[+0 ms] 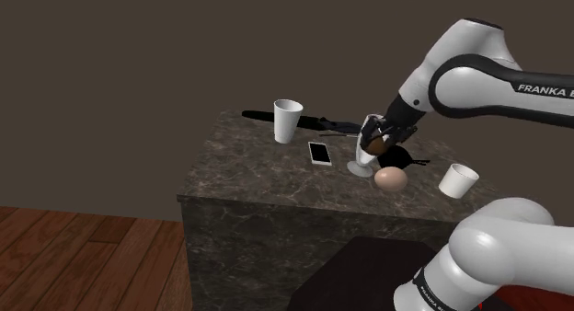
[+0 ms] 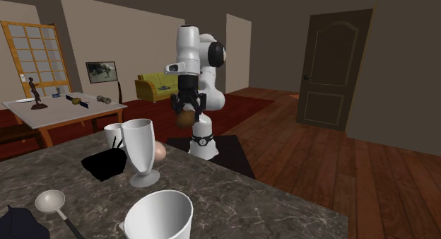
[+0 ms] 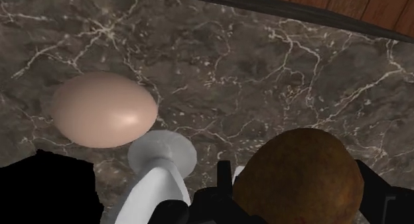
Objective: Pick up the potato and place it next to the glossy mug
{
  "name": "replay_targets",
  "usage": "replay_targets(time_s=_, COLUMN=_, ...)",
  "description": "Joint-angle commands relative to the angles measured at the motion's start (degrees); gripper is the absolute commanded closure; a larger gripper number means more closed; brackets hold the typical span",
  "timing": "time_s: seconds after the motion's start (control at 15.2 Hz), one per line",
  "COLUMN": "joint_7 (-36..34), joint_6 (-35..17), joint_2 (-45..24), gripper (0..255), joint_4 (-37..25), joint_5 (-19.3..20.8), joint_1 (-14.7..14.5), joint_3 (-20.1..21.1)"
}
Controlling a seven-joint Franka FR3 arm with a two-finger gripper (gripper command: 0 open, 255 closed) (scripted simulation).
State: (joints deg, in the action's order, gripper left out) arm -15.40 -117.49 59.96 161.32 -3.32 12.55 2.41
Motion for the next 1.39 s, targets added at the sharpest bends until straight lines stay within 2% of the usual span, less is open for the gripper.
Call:
replay_targets(time_s=0.0, joint_7=2.72, joint_6=2.07, joint_2=3.17, gripper=255, joint_4=1.21, joint_5=1.72, joint_1=1.51, joint_3=-2.79)
replay_targets(time_s=0.33, joint_7=10.31, joint_6=6.58, joint_2=9.02, gripper=255, joint_4=2.77, joint_5=7.11, joint_1=6.61, joint_3=-10.74)
replay_targets(time_s=0.66, joint_7=18.35, joint_6=9.97, joint_2=11.64, gripper=255, joint_4=2.18, joint_5=13.10, joint_1=12.06, joint_3=-19.18)
replay_targets(time_s=0.99, joint_7=26.33, joint_6=11.89, joint_2=11.00, gripper=255, joint_4=-0.45, joint_5=18.95, joint_1=16.58, joint_3=-27.62)
replay_targets(time_s=1.32, joint_7=33.73, joint_6=12.67, joint_2=8.01, gripper=255, joint_4=-4.91, joint_5=24.17, joint_1=19.05, joint_3=-35.80)
